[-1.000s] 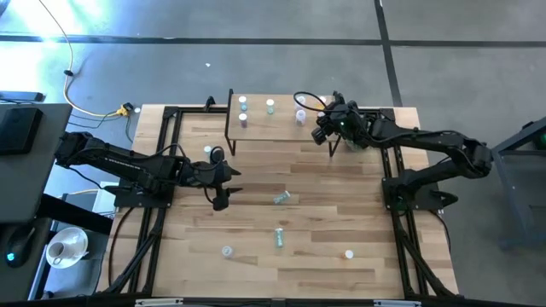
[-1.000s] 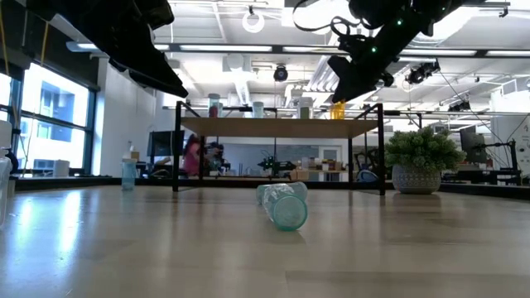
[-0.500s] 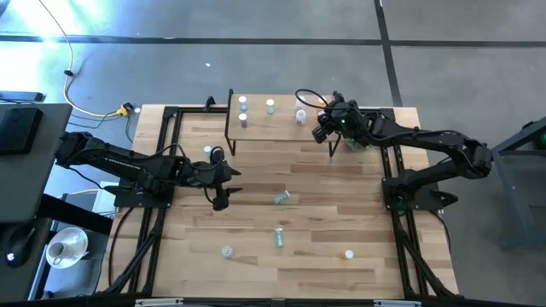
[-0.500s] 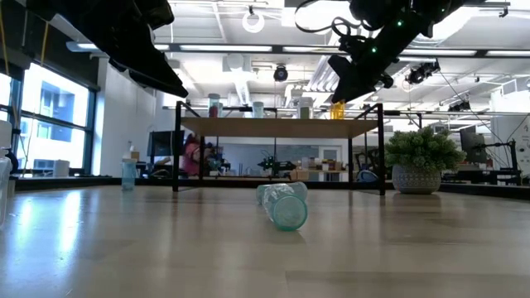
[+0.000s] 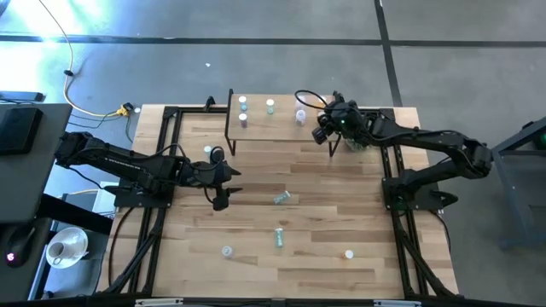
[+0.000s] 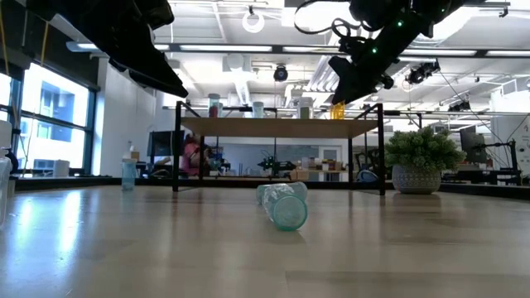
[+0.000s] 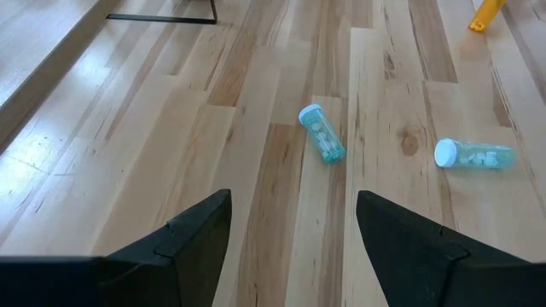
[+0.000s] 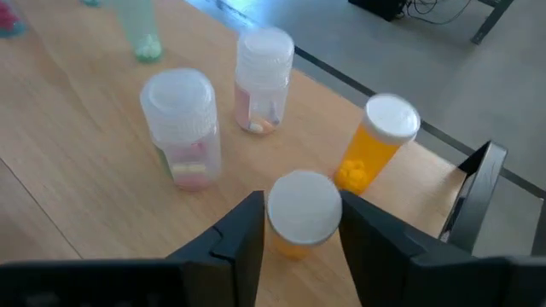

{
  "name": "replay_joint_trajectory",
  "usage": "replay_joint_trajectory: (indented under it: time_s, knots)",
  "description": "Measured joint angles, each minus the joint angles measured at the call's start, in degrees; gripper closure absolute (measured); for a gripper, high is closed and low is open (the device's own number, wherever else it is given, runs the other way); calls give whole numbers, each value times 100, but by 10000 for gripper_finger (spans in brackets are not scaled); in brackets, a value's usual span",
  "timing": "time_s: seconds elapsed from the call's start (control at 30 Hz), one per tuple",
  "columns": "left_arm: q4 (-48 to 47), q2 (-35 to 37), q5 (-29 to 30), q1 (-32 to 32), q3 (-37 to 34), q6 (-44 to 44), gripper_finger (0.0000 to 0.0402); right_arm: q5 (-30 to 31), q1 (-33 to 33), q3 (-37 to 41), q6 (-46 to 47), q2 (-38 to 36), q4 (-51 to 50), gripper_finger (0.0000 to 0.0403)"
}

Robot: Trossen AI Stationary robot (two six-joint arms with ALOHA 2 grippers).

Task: Pick and place medicine bottles onto shelf by color
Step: Put the left orange pill bottle on the shelf aligned with the other orange pill bottle, then put the top green pill bottle on the shelf aligned with the other green pill bottle

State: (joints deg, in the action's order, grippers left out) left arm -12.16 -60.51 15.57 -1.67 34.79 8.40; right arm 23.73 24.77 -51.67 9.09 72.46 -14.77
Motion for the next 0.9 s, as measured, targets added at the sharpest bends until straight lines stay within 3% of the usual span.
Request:
replay_joint_trajectory:
  time_s: [0.3,0.63,0.9]
  knots:
    - [0,0,0,0,0,0,158,3,0,5,-8,6,85,210]
    - [0,0,0,0,0,0,158,223,0,5,-151,-27,259,208]
    - [49,-6,-2,0,0,307,158,253,-7,5,-179,-465,239,208]
